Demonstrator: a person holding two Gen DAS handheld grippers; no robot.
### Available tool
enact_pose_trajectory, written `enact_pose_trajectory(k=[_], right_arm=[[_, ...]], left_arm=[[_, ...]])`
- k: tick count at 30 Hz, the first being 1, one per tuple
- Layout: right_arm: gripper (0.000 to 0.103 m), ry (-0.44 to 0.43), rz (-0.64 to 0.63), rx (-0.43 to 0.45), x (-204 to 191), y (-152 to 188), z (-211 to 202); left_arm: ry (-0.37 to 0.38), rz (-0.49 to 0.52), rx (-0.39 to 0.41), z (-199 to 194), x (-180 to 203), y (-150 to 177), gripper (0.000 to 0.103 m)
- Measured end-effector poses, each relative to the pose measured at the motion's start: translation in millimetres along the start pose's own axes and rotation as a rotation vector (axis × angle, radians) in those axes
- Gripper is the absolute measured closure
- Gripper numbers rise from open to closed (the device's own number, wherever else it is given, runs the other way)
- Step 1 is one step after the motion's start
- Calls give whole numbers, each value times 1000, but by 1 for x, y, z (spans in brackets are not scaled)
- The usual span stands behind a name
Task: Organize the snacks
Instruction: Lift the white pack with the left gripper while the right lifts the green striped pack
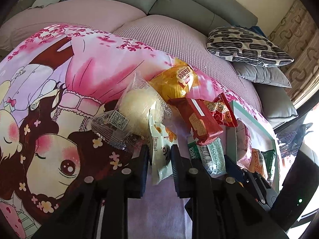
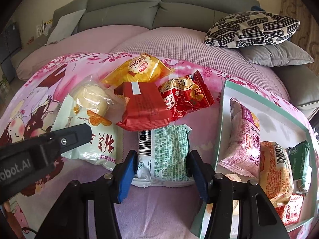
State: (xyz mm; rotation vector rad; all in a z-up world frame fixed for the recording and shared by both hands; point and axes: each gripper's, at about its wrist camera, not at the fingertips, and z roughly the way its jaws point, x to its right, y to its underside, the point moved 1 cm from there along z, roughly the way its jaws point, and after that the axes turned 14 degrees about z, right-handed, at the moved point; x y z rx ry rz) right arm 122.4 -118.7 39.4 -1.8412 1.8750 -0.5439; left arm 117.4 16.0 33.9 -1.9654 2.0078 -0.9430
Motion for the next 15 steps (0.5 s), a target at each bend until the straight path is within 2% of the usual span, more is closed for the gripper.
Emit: enact_pose_trajectory(k=[3, 9, 12, 15], right_arm=[[51, -3, 2, 0, 1, 0, -1], [52, -10, 3, -6, 1, 0, -2], [52, -14, 6, -9, 2, 0, -3], [52, -18, 9, -14, 2, 0, -4]], left_arm=[[26, -17, -2, 4, 0, 1, 79], [38, -26, -21, 12, 1, 2, 76], [43, -39, -34, 16, -1, 4, 69], [38, -26, -25, 15, 2, 3, 73]])
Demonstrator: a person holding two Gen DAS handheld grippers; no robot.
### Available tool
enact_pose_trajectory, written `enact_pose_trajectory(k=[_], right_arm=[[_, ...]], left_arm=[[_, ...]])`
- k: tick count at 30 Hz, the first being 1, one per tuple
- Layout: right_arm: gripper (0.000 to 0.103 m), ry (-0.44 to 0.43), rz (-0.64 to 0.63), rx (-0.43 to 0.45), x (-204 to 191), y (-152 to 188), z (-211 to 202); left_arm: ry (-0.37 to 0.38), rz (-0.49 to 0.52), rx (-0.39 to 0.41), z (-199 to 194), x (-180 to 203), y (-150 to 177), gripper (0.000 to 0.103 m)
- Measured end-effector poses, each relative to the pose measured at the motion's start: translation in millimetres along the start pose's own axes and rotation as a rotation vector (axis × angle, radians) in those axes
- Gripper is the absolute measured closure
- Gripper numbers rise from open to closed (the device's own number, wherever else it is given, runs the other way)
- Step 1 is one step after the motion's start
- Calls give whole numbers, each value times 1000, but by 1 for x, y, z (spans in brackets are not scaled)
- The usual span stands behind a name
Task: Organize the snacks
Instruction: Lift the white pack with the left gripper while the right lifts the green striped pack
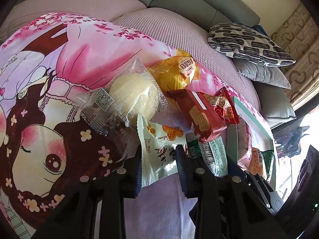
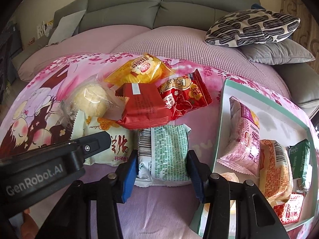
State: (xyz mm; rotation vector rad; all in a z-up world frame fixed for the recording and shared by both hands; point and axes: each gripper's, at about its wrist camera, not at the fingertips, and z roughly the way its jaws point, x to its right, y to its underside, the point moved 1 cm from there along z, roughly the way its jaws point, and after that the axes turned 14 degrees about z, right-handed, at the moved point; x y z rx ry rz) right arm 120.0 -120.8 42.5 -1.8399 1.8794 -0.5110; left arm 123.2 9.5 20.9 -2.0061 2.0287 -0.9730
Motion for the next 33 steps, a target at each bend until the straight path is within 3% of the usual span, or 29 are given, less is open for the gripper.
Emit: enact_pose_trajectory(k=[14, 27, 33], right_arm=[[52, -25, 8, 33, 2, -5, -20], [52, -47, 21, 110, 9, -11, -56], [52, -43, 36, 99, 15, -12, -55]], left_arm=[[-9, 1, 93, -26, -1, -7, 86], [-9, 30, 226, -77, 5, -19, 86], [-5, 47, 244, -83, 13, -21, 86]])
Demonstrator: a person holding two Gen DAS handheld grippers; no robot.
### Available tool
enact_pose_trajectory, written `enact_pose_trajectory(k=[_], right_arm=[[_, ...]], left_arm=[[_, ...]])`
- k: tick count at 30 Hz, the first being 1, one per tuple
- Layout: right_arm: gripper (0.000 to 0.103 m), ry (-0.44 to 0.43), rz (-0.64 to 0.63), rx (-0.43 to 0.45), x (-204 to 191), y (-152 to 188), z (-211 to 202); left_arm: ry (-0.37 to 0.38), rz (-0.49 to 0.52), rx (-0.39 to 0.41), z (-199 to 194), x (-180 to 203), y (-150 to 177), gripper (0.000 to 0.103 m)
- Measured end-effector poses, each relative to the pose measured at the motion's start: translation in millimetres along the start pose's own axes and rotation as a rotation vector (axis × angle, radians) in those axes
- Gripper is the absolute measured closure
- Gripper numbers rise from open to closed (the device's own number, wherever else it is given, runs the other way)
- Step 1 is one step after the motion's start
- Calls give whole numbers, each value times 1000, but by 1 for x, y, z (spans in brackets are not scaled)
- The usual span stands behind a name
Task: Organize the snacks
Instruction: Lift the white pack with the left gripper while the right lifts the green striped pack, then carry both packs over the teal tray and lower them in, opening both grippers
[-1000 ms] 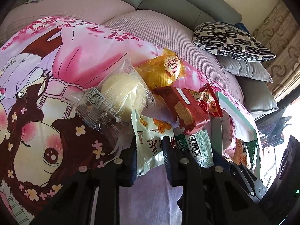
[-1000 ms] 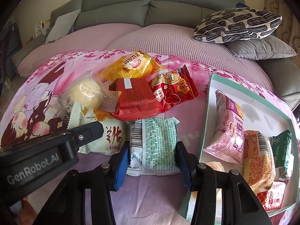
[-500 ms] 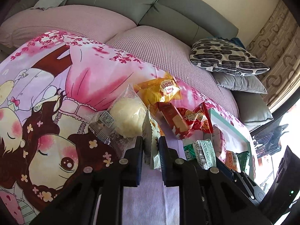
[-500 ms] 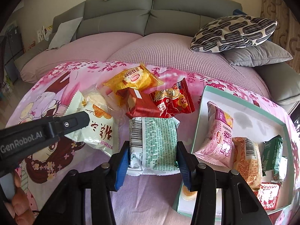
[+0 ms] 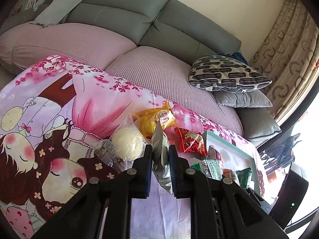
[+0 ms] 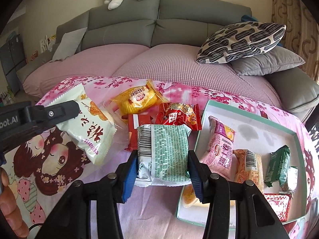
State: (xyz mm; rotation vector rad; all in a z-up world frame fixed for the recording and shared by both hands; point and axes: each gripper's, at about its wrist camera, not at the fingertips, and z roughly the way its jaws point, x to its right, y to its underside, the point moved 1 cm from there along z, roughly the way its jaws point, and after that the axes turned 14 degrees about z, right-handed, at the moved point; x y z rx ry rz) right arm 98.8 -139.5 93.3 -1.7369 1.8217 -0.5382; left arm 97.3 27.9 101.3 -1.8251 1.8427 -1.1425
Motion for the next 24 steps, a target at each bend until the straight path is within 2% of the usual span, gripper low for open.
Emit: enact_pose_trajectory(k=[9, 19, 24], right_arm=[[52, 58, 60, 41, 34, -10, -10], [52, 196, 253, 157, 129, -31, -40], [52, 252, 345, 186, 172, -37, -46]], left_arm=[[28, 37, 2, 6, 23, -7, 87], [120, 149, 6, 29, 87, -32, 87], [178, 211, 7, 48, 126, -52, 94]])
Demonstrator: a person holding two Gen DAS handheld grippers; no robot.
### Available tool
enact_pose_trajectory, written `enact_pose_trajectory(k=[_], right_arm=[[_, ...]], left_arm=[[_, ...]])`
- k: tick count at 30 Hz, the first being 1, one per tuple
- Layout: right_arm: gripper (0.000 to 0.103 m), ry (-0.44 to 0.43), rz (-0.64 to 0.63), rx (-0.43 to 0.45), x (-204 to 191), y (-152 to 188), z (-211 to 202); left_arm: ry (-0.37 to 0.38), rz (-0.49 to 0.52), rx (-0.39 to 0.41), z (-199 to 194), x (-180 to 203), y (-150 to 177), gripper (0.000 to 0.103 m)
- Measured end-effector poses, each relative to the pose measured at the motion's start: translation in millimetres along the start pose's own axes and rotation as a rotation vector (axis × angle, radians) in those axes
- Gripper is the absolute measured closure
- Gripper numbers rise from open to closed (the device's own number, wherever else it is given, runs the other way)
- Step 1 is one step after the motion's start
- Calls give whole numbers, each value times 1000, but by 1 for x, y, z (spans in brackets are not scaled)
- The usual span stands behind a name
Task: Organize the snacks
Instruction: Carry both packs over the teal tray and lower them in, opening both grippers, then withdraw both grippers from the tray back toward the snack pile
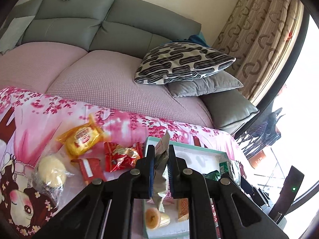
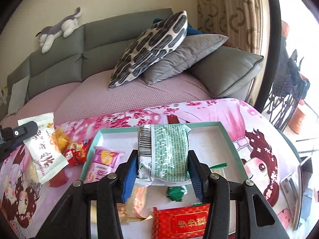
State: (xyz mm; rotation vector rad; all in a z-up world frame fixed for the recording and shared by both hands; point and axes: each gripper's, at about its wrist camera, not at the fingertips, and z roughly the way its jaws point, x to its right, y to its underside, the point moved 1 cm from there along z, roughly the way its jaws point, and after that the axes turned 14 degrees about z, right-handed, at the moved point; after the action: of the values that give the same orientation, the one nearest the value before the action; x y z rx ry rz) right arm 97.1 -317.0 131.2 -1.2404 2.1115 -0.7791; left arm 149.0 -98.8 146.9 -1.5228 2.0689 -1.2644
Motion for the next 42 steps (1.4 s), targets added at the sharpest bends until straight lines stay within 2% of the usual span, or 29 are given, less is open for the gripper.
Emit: enact_pose_trajectory(k=[3, 11, 18, 30, 31, 33, 34, 35, 42], right_arm=[[52, 38, 36, -15, 19, -7, 12], [52, 88, 82, -56, 54, -15, 38], [52, 90, 114, -114, 69, -8, 59], [50, 116, 61, -115, 62, -4, 61], [47, 117, 60, -116, 62, -5, 61], [42, 121, 57, -116, 61, -5, 59], [36, 124, 52, -114, 61, -6, 58], [33, 132, 44, -112, 61, -6, 56], [29, 157, 3, -104, 60, -5, 43]], left_arm=[[37, 32, -22, 21, 18, -9, 96], [35, 97, -93, 61, 50, -10, 97], [-17, 79, -158, 81, 43, 5, 97], [-129, 86, -278, 94, 33, 34, 96], [-140, 87, -285, 94, 32, 36, 95], [-157, 90, -301, 92, 30, 39, 81], [-165, 92, -305, 90, 30, 40, 68], [-174, 92, -307, 88, 29, 42, 62], [-224, 81, -338, 74, 24, 61, 51]])
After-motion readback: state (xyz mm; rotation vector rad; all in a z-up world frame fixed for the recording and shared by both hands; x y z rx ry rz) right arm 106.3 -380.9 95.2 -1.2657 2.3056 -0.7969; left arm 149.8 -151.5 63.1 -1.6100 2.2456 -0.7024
